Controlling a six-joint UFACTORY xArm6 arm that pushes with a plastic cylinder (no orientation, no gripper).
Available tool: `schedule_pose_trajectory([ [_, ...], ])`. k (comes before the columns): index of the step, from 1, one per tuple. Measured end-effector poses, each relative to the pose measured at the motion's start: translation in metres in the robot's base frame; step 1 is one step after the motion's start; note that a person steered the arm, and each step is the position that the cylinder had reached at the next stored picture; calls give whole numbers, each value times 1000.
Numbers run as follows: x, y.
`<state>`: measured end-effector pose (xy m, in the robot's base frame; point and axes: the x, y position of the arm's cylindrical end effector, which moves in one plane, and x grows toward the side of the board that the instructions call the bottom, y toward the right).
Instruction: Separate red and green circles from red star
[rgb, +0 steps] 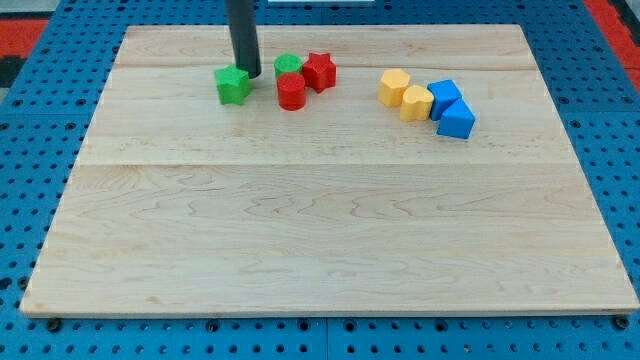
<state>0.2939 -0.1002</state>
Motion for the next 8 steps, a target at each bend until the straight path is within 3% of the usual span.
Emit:
schedule_pose_trajectory([
  [1,-22,2],
  [2,-67,45],
  [4,30,44],
  [5,37,49],
  [8,3,61],
])
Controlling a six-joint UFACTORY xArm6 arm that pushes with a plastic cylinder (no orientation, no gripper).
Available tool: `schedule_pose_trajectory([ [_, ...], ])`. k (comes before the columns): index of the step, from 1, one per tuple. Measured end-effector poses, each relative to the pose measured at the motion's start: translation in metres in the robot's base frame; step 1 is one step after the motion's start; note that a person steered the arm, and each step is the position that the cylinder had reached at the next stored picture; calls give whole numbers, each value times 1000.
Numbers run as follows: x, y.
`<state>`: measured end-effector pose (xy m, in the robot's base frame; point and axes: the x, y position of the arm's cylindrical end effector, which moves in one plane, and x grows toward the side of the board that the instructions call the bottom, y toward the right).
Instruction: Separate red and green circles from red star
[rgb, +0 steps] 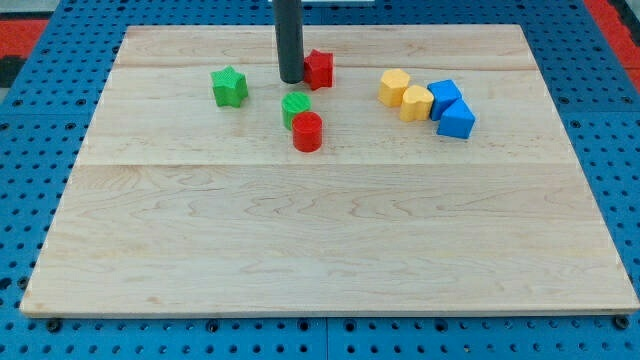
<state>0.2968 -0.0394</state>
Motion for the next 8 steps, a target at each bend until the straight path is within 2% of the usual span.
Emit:
schedule_pose_trajectory([
  [1,0,0],
  [3,-40,-92],
  [4,-11,-146],
  [5,-6,-159],
  [6,-6,-159],
  [7,-37,-121],
  [8,-22,-91],
])
